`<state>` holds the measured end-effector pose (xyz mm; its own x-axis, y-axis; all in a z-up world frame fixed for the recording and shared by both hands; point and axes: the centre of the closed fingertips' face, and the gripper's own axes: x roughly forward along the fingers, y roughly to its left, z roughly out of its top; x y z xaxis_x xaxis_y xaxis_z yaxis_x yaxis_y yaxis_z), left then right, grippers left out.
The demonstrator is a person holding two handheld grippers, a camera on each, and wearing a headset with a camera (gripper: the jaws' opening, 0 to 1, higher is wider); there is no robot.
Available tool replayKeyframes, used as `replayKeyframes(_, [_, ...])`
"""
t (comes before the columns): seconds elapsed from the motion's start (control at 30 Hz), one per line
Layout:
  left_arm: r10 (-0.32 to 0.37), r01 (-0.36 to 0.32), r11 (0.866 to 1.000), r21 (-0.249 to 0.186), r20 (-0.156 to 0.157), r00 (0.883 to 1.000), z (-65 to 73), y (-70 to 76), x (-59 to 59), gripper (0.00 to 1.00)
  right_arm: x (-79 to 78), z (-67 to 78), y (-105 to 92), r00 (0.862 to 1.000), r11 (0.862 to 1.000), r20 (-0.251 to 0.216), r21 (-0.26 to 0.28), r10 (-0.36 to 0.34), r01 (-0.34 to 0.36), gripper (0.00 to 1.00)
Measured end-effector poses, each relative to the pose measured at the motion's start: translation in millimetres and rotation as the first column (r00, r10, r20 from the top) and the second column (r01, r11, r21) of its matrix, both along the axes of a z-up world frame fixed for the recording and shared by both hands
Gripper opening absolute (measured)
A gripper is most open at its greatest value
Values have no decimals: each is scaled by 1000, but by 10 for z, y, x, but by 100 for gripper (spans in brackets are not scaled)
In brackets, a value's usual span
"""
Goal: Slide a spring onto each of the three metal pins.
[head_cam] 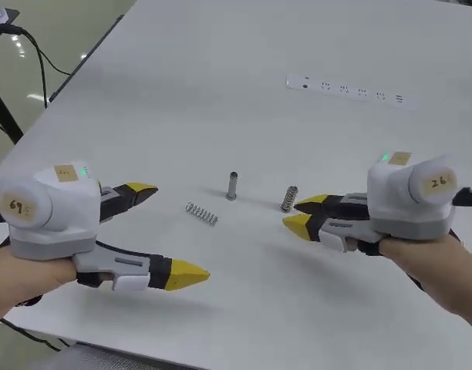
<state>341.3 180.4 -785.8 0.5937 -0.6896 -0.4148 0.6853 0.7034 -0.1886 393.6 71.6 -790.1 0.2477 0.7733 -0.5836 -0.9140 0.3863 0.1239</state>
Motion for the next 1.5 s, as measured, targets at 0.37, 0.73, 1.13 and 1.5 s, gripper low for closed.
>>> replayKeyframes(0.37, [6,-6,1000,-3,-1,1000,3,13,2,95,35,47,427,994,994,14,-18,105,-105,16])
replayKeyframes(0.73, [9,-9,1000,1,-4,1000,-6,39,11,95,-49,44,815,983,983,13,-22,180,-180,15])
replayKeyframes(1.13, [6,-6,1000,6,-5,1000,5,60,0,95,-97,-192,1045,971,969,18,-78,238,-236,15])
replayKeyframes(1.5, [4,-4,1000,5,-10,1000,-4,50,-30,94,1,-435,1049,982,973,-14,-132,190,-190,14])
